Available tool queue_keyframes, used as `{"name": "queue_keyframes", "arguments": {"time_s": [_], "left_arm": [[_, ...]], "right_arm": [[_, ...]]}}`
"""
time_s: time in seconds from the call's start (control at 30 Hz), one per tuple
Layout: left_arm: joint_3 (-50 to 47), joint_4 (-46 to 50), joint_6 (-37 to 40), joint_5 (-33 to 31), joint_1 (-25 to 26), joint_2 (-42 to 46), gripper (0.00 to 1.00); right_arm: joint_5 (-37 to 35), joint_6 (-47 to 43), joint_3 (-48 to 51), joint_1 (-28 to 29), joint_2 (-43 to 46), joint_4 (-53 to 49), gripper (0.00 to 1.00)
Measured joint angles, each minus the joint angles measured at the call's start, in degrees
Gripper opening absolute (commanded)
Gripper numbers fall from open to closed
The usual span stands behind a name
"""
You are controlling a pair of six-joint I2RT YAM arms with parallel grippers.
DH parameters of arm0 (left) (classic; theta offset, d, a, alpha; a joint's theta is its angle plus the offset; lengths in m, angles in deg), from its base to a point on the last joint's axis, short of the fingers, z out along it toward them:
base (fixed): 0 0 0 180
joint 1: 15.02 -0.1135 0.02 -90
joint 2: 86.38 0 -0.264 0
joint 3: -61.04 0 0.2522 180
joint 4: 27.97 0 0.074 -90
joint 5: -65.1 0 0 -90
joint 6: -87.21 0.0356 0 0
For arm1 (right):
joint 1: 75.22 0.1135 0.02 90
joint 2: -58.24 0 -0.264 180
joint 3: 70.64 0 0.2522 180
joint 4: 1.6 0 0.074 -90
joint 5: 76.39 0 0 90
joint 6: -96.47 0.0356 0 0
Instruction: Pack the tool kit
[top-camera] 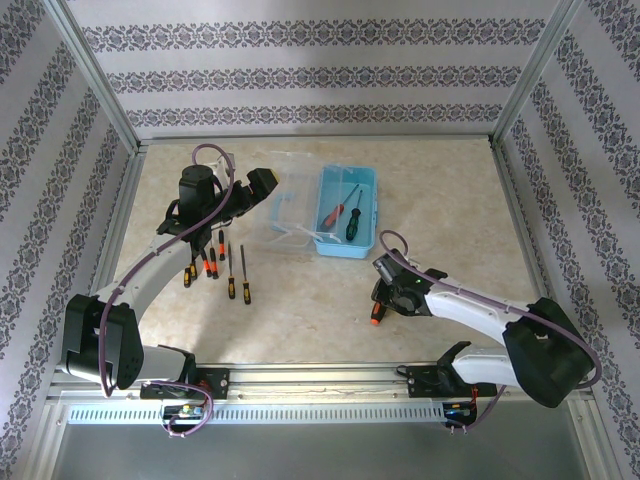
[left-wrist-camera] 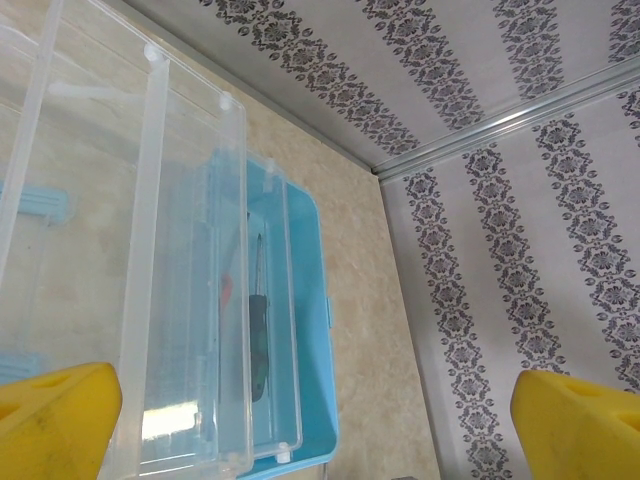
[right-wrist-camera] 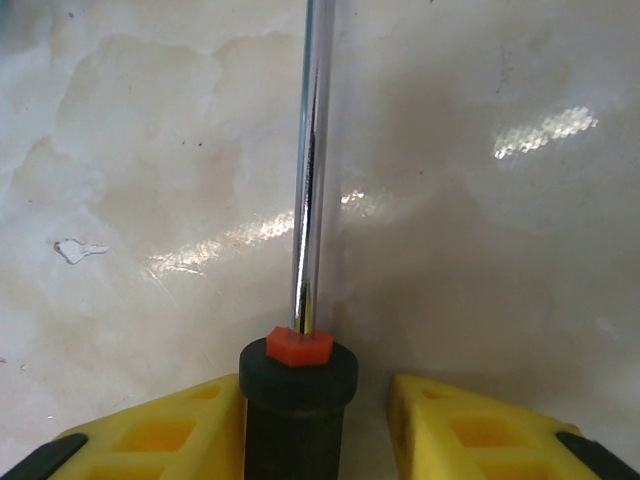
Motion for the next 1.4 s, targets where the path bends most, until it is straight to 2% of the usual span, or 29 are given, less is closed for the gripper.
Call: {"name": "queue_keyframes", "arguments": {"time_s": [0.13,0.23,0.47,0.63,0.77,0.9,1.13,1.4], "left_arm": [[0.0,0.0,0.0,0.2,0.0,0.0,1.00],[0.0,0.0,-0.2,0.2,0.0,0.0,1.00],[0.0,0.0,-0.4,0.3,0.0,0.0,1.00],[0.0,0.0,-0.6,0.3,0.0,0.0,1.00],[0.0,0.0,-0.7,0.4,0.0,0.0,1.00],[0.0,0.0,-0.6,0.4,0.0,0.0,1.00],[0.0,0.0,-0.6,0.4,0.0,0.0,1.00],[0.0,0.0,-0.6,0.4,-0.3,0.0,1.00]], "right_arm": [[-0.5,-0.9,-1.0,0.0,-1.3,-1.4,0.26],[-0.7,-1.3,-1.6,0.0,-1.7,-2.3,0.22],[-0.4,-1.8,-1.6,-0.8,-0.5,-3.0,0.20],[-0.4,-4.9,-2.0,-4.0,2.1,-5.2,0.20],[-0.9,-8.8,-6.6,-6.0,2.2,-9.1,0.20],[-1.4,-13.0,-15.3,-7.4,1.0,-11.2,0.20],[-1.2,-19.4,-32.7,-7.6,-10.4,-11.5,0.20],[2.7,-21.4,-46.6,-10.2,-26.6,-11.2,0.20]]}}
